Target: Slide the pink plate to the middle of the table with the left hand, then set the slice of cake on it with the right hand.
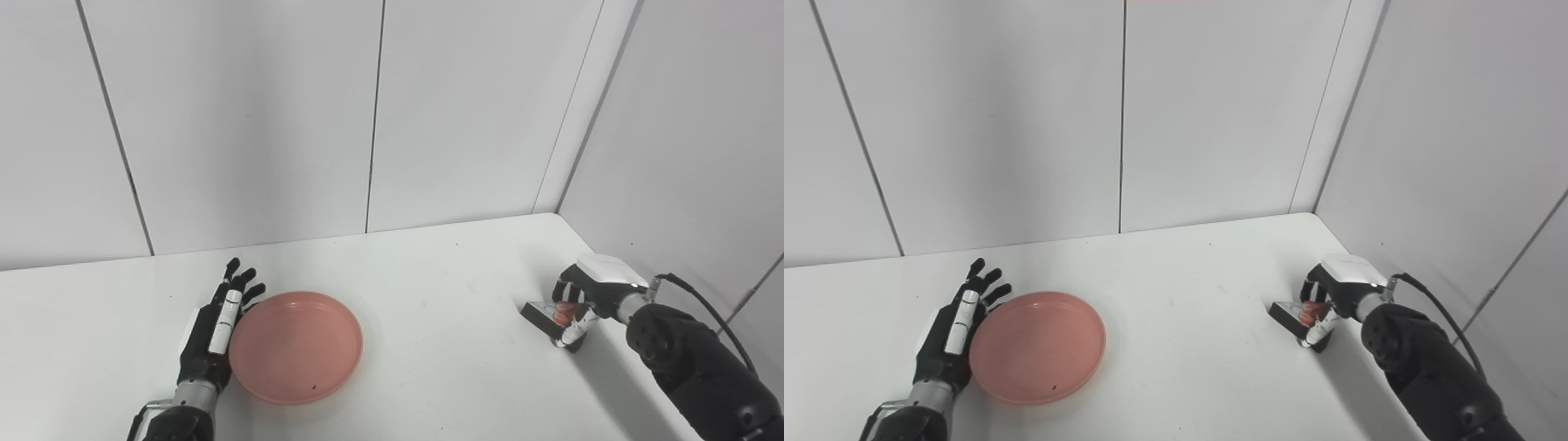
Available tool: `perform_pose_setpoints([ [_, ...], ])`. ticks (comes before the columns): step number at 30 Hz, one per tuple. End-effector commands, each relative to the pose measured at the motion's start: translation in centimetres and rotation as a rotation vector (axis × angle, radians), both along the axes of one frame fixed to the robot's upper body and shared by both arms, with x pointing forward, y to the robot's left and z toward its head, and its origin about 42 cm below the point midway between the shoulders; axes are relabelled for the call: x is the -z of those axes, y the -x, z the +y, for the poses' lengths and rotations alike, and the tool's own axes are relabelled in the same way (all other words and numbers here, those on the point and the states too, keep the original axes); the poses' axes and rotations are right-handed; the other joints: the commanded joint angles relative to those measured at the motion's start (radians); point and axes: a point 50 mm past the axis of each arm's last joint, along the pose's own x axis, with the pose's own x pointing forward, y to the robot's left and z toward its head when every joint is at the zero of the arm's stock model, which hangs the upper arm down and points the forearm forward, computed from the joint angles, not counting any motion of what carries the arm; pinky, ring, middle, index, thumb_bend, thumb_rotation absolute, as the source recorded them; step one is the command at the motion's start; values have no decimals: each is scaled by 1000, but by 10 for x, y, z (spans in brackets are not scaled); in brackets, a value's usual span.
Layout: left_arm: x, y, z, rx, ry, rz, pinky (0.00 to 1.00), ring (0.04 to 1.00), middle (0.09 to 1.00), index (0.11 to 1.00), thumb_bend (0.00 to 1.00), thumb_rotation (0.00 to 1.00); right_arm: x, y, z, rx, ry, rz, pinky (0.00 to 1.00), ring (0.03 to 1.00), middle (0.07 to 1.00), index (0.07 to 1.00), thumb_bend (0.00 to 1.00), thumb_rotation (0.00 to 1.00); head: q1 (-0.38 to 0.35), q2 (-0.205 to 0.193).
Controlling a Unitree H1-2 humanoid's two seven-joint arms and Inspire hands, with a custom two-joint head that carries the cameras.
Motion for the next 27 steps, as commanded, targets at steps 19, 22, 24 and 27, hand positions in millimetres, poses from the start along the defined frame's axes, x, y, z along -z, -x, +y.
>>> perform_pose_setpoints([
  [19, 30, 12, -8, 21, -7, 121, 783, 851, 948, 980, 740, 896, -80, 8, 39, -137, 11, -325, 192, 259, 471, 490, 530, 10, 16, 3],
  [22, 31, 12, -9, 23, -3, 124, 790, 846, 950, 982, 742, 898, -95, 9, 59, -184, 26, -374, 219, 291, 474, 489, 531, 9, 20, 3],
  [24, 31, 11, -10, 26, 0, 128, 779, 847, 949, 982, 738, 895, -103, 8, 74, -224, 12, -396, 210, 286, 474, 489, 532, 6, 24, 2],
  [27, 32, 11, -12, 30, -4, 126, 772, 847, 949, 980, 728, 893, -112, 4, 95, -277, 12, -415, 199, 269, 473, 488, 532, 4, 34, 3],
])
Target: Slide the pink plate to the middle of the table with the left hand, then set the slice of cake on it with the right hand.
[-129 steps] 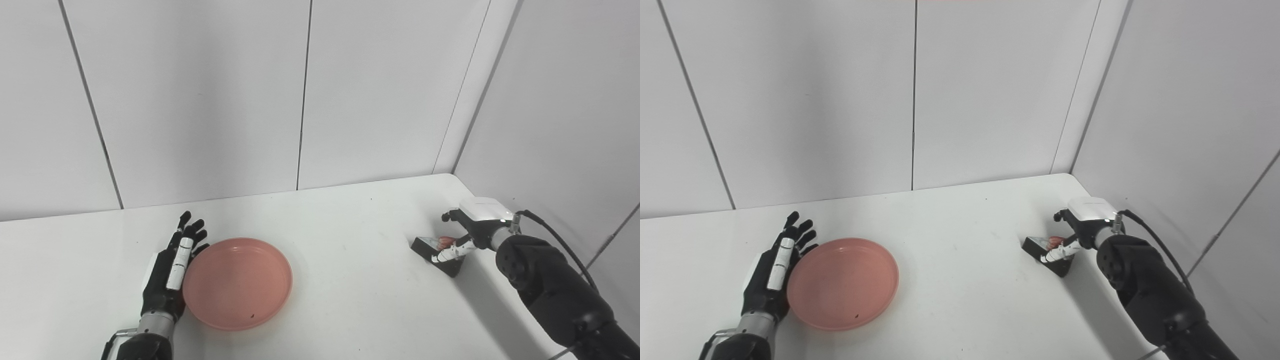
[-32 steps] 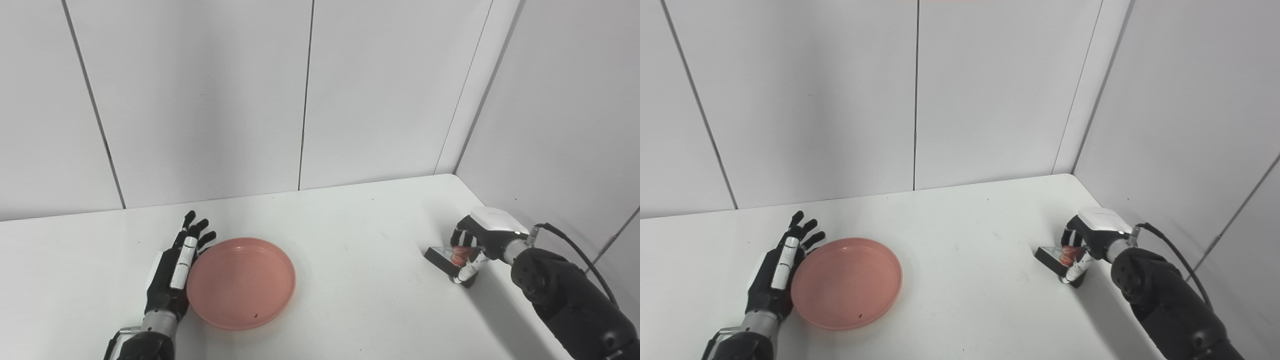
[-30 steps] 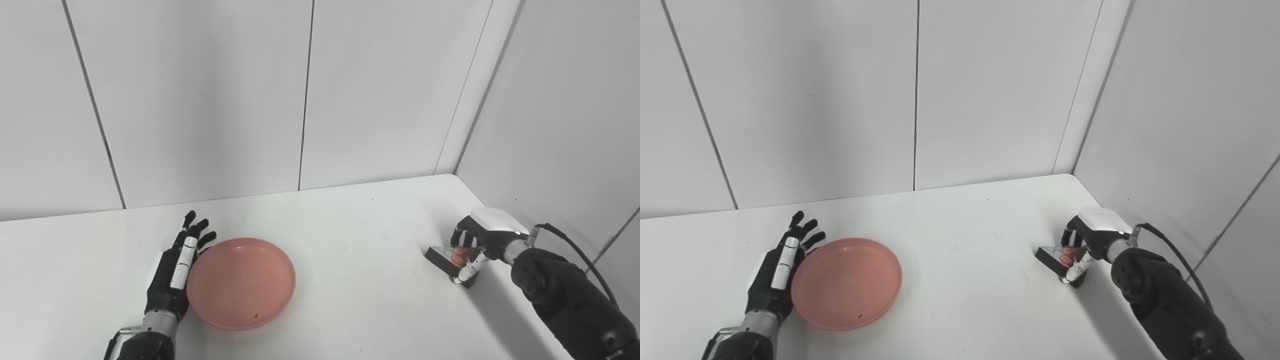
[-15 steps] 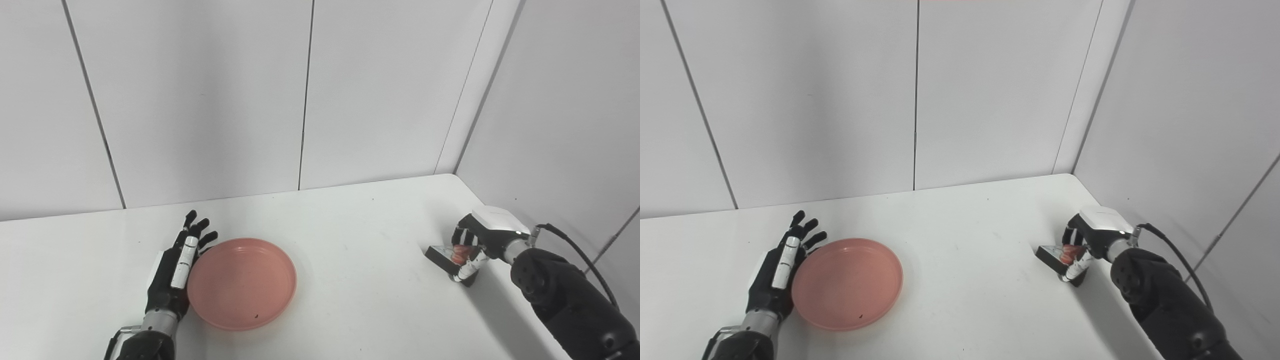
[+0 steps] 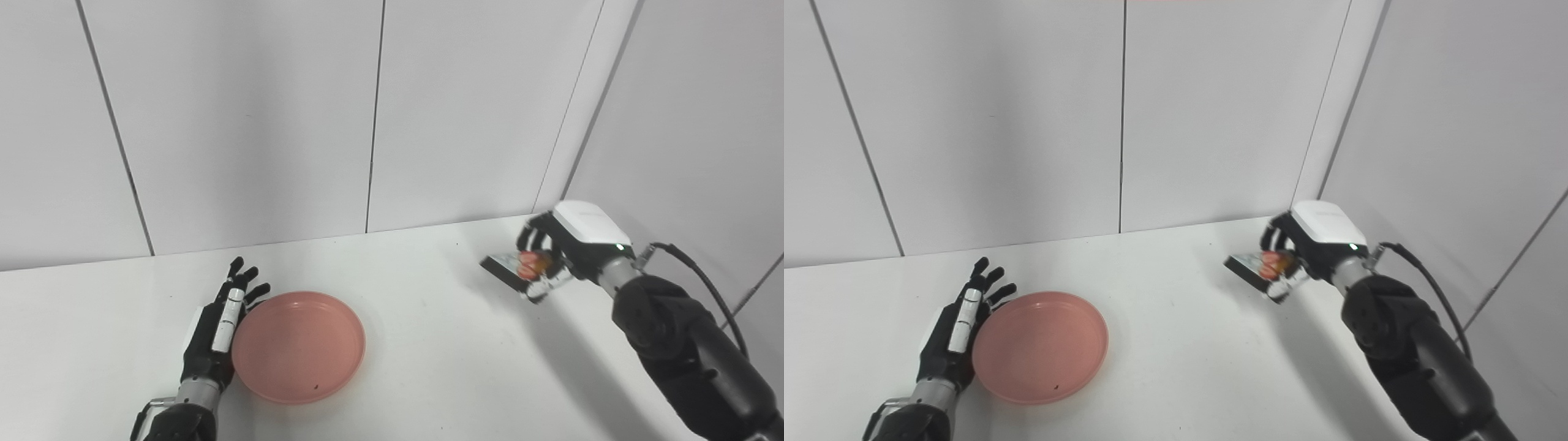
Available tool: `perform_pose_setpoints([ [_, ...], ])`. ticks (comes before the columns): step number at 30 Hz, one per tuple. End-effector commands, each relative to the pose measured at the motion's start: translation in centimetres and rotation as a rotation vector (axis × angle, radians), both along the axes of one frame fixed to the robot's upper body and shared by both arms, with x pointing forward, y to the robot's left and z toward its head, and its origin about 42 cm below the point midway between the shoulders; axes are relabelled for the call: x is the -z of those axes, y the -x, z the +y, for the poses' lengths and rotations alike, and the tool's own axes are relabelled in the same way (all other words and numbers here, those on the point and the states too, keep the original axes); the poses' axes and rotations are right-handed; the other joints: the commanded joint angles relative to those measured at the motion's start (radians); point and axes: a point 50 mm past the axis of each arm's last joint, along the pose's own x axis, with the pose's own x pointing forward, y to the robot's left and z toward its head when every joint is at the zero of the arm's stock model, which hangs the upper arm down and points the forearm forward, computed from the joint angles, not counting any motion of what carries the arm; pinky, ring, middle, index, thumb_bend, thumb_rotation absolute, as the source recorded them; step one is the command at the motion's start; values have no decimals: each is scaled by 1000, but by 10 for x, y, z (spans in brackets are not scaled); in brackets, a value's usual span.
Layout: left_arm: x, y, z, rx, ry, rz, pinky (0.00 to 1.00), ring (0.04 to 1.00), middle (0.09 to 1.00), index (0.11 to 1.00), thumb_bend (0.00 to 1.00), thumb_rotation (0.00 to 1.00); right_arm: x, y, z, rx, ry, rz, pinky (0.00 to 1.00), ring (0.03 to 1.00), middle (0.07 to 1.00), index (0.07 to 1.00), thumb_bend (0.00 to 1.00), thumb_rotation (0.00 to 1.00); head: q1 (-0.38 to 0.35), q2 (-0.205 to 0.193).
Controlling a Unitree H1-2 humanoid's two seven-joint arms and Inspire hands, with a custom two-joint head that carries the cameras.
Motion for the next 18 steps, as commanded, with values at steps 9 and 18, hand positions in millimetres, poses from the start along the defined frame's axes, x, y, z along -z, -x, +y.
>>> perform_pose_setpoints([
  [9, 34, 15, -16, 13, -12, 121, 752, 836, 943, 967, 724, 898, -36, -11, 44, -88, 2, -79, 207, 287, 476, 488, 532, 0, 85, 11],
  [18, 40, 14, -34, 17, -8, 123, 756, 821, 927, 958, 672, 895, -20, -38, 68, -221, -53, -75, 254, 328, 478, 489, 531, 5, 187, 5],
])
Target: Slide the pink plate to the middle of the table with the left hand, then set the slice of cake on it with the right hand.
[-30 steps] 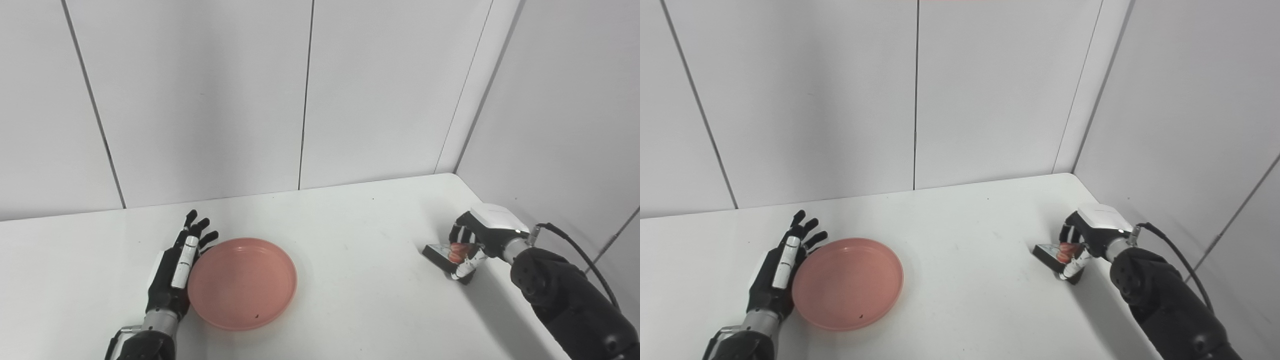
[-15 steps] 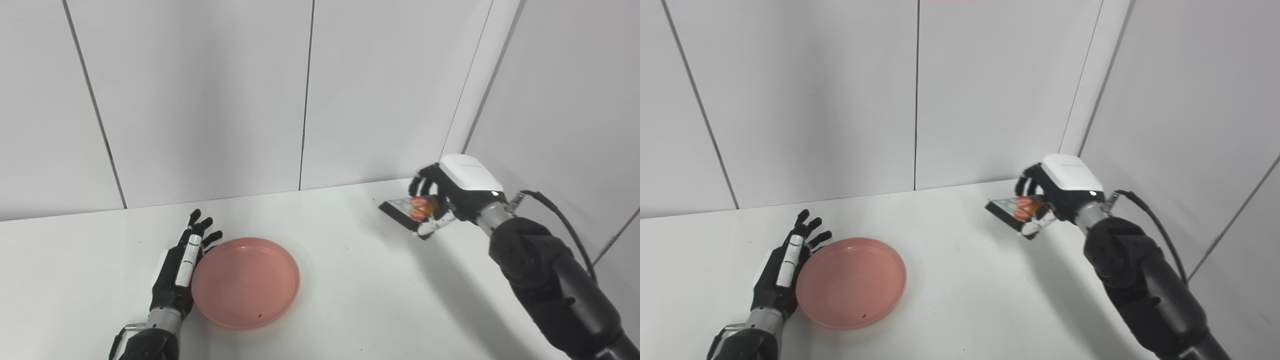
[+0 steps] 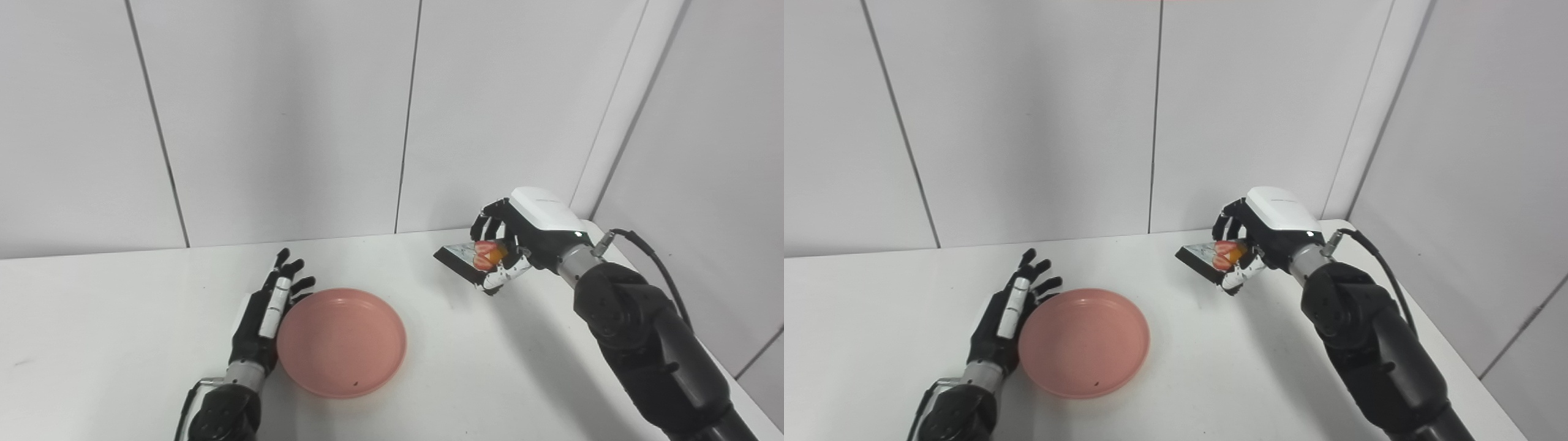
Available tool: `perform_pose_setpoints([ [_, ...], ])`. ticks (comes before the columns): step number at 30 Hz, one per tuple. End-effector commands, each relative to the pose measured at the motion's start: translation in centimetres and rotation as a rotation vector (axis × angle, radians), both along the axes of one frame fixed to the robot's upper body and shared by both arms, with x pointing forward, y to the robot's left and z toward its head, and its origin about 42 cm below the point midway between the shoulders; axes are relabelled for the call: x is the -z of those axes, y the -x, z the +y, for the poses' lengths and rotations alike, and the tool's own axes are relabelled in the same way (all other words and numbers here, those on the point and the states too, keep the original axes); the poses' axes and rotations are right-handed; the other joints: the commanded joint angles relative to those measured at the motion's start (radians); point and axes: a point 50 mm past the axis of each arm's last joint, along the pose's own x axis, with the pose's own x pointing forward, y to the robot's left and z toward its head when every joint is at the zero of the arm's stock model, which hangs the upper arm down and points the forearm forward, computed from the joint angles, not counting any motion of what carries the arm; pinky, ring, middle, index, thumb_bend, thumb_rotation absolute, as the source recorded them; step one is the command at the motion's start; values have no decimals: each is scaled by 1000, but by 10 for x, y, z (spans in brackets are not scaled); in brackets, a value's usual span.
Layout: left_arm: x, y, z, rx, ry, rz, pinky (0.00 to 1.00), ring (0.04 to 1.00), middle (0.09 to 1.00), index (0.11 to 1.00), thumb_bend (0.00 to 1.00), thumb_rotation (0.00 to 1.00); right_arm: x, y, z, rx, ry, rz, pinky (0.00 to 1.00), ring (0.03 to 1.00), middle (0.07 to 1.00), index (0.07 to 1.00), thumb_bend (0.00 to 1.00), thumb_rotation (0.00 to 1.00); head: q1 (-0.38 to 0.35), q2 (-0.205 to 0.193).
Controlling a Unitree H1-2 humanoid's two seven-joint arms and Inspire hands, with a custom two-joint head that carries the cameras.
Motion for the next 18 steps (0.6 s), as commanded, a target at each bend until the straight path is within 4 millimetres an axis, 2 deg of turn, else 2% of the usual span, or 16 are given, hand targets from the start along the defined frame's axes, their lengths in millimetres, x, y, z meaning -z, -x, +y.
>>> perform_pose_setpoints([
  [1, 39, 20, -10, 0, -3, 122, 751, 817, 922, 958, 662, 891, -22, -6, 11, -86, -14, -115, 251, 325, 478, 489, 531, 5, 8, 0],
  [5, 40, 20, -18, -2, -4, 118, 738, 808, 910, 964, 653, 884, -19, -12, 27, -138, -20, -115, 250, 321, 476, 488, 531, 7, 34, 0],
  [10, 40, 21, -27, -6, -9, 119, 721, 798, 890, 963, 650, 875, -13, -15, 62, -196, -40, -85, 206, 284, 474, 486, 532, 4, 76, 4],
  [11, 40, 21, -28, -7, -11, 120, 721, 797, 894, 964, 661, 874, -12, -15, 67, -200, -40, -80, 223, 301, 434, 514, 526, 5, 76, 4],
  [14, 40, 22, -31, -4, -7, 124, 728, 800, 899, 966, 675, 870, -8, -16, 80, -229, -28, -70, 244, 319, 419, 526, 524, 6, 95, 9],
  [16, 40, 23, -32, -3, -7, 124, 733, 800, 901, 966, 682, 867, -3, -18, 87, -256, -41, -59, 239, 314, 464, 495, 530, 4, 101, 10],
  [18, 41, 23, -33, -5, -12, 124, 735, 799, 896, 960, 694, 870, 3, -20, 95, -279, -54, -44, 243, 317, 423, 520, 525, 2, 104, 10],
])
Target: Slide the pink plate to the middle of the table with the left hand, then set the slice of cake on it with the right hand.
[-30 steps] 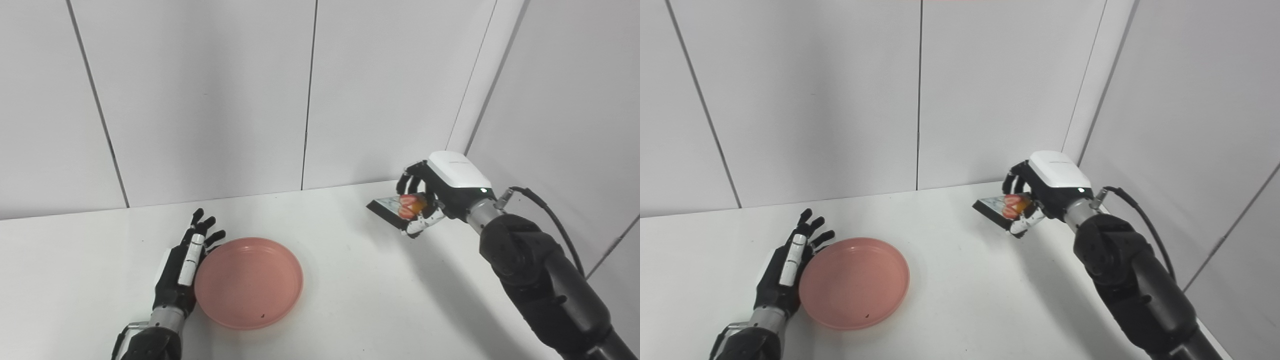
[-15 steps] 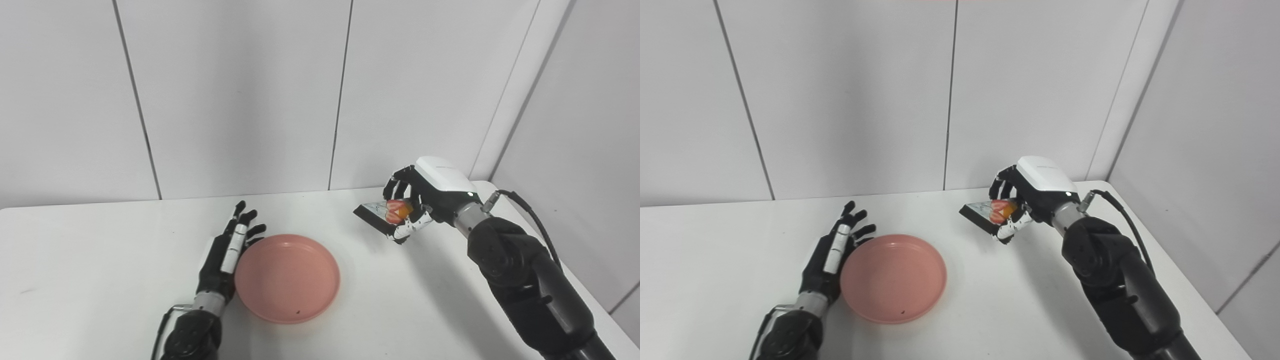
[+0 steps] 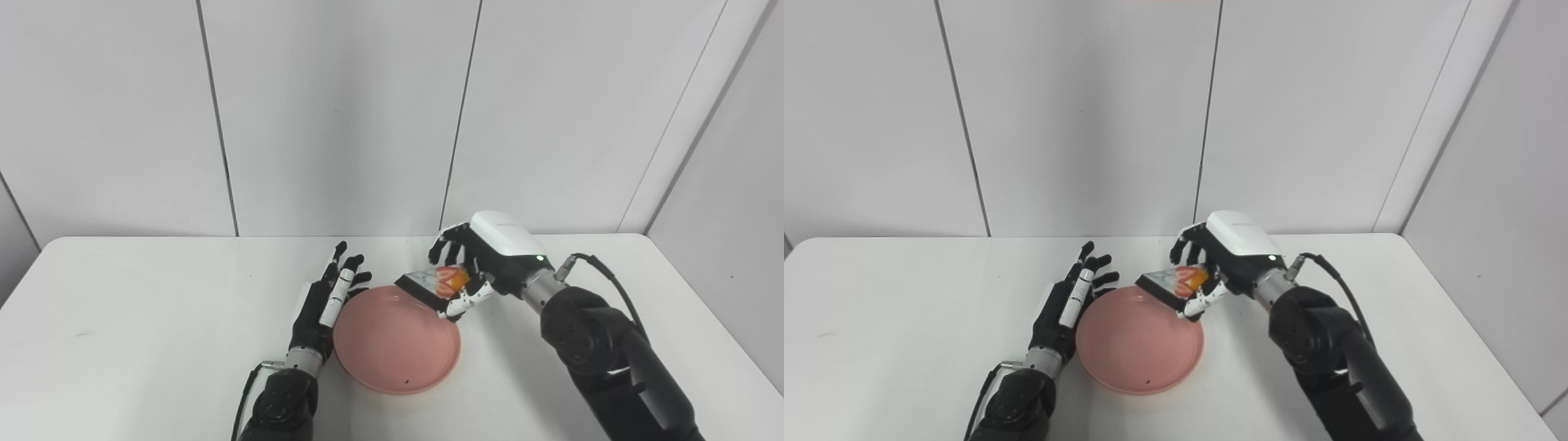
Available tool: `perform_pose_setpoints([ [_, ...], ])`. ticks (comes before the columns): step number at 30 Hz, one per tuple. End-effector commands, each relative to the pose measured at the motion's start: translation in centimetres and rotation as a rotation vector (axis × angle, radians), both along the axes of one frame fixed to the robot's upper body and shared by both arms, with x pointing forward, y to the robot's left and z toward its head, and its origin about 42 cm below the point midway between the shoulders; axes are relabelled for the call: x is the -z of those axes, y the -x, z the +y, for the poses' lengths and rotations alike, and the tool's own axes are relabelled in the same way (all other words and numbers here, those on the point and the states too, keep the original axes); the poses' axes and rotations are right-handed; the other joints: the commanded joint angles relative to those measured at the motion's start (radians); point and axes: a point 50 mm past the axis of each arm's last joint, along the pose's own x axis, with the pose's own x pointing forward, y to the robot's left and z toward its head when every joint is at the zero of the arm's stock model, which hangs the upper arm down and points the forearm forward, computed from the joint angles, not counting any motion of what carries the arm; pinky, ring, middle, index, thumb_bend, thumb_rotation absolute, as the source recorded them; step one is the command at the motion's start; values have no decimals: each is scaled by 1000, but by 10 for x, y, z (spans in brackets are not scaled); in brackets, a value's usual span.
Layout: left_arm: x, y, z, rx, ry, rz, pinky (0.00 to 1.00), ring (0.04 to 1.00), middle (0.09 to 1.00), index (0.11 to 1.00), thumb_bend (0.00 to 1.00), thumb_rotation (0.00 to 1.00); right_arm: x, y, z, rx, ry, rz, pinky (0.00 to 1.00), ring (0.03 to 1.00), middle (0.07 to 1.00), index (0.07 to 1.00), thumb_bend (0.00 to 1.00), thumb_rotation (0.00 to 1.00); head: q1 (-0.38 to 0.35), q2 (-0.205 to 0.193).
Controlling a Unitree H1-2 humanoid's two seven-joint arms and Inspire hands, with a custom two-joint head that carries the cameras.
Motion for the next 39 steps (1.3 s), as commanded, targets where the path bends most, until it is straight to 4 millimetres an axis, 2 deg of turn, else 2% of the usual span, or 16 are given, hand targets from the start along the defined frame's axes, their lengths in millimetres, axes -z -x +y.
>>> perform_pose_setpoints([
  [1, 40, 23, -9, 10, -11, 128, 734, 797, 896, 957, 689, 870, -22, -4, 11, -43, -6, -75, 245, 318, 416, 523, 525, 2, 2, 1],
  [3, 40, 23, -10, 10, -12, 129, 736, 797, 892, 956, 678, 870, -17, -4, 18, -49, -2, -62, 240, 314, 410, 524, 524, 0, 3, -1],
  [5, 40, 23, -11, 11, -14, 127, 738, 797, 890, 957, 673, 873, -15, -3, 22, -57, 7, -54, 233, 308, 457, 495, 530, 0, 5, -2],
  [6, 41, 23, -11, 12, -15, 125, 724, 791, 893, 956, 709, 871, -13, -3, 24, -59, 13, -51, 229, 306, 468, 490, 531, 0, 5, -2],
  [10, 41, 22, -12, 13, -20, 119, 714, 786, 898, 956, 751, 875, -5, 0, 32, -67, 39, -37, 228, 308, 476, 487, 532, 0, 7, -3],
  [16, 41, 23, -12, 13, -19, 118, 715, 782, 892, 952, 745, 877, 7, 2, 40, -82, 17, 23, 240, 322, 477, 487, 532, 0, 5, 1],
  [20, 41, 22, -12, 13, -22, 120, 711, 782, 890, 950, 728, 880, 15, 0, 42, -95, 33, 27, 238, 315, 476, 487, 532, 0, 7, 2],
  [23, 41, 22, -12, 14, -21, 118, 708, 781, 894, 953, 754, 876, 22, -2, 42, -101, 55, 39, 245, 321, 476, 487, 531, 0, 5, 3],
  [27, 42, 22, -10, 13, -23, 119, 707, 779, 891, 951, 728, 880, 31, -5, 42, -93, 64, 53, 229, 305, 475, 487, 532, 0, 0, 4],
  [39, 42, 23, -7, 15, -23, 119, 704, 776, 888, 962, 708, 875, 42, -12, 42, -87, 91, 49, 239, 323, 477, 489, 532, 0, -5, 5],
])
